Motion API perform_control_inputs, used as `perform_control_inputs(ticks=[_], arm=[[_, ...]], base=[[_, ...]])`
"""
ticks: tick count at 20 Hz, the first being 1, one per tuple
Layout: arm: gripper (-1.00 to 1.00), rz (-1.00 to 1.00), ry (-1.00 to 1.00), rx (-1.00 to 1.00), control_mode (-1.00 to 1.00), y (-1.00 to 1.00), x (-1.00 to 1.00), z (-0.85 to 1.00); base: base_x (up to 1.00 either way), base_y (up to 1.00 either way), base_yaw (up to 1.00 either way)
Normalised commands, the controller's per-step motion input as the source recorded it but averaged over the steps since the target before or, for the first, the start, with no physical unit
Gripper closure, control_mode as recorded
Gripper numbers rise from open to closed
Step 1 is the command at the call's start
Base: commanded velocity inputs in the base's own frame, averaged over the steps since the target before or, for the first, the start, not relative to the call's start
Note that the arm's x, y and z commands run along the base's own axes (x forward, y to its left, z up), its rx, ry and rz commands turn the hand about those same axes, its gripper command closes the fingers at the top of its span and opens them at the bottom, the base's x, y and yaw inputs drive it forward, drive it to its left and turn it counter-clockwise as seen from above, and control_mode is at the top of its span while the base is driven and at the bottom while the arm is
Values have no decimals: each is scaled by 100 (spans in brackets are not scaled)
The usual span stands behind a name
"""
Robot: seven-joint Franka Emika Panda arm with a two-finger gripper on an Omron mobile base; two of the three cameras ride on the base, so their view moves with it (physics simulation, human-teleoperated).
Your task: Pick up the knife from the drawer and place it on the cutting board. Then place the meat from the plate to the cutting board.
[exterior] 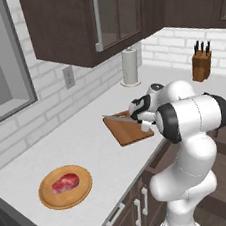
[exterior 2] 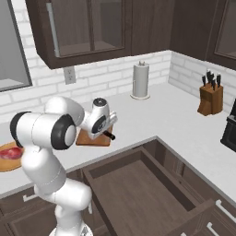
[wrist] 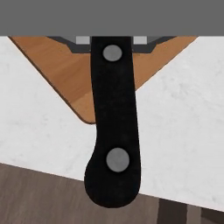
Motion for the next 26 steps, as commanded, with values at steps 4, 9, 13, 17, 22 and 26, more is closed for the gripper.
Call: perform_control_inputs(ticks=[4,9,13,17,22,26], arm=[[100,-2,3,0,-100,37,36,0],[100,-7,4,0,-100,21,23,-9],[100,-3,5,0,-100,0,23,-32],[100,0,0,0,-100,0,21,-28],[100,0,0,0,-100,0,21,-30],[-100,0,0,0,-100,0,18,-26]], base=[[0,0,0],[0,0,0],[0,0,0],[0,0,0],[0,0,0],[0,0,0]])
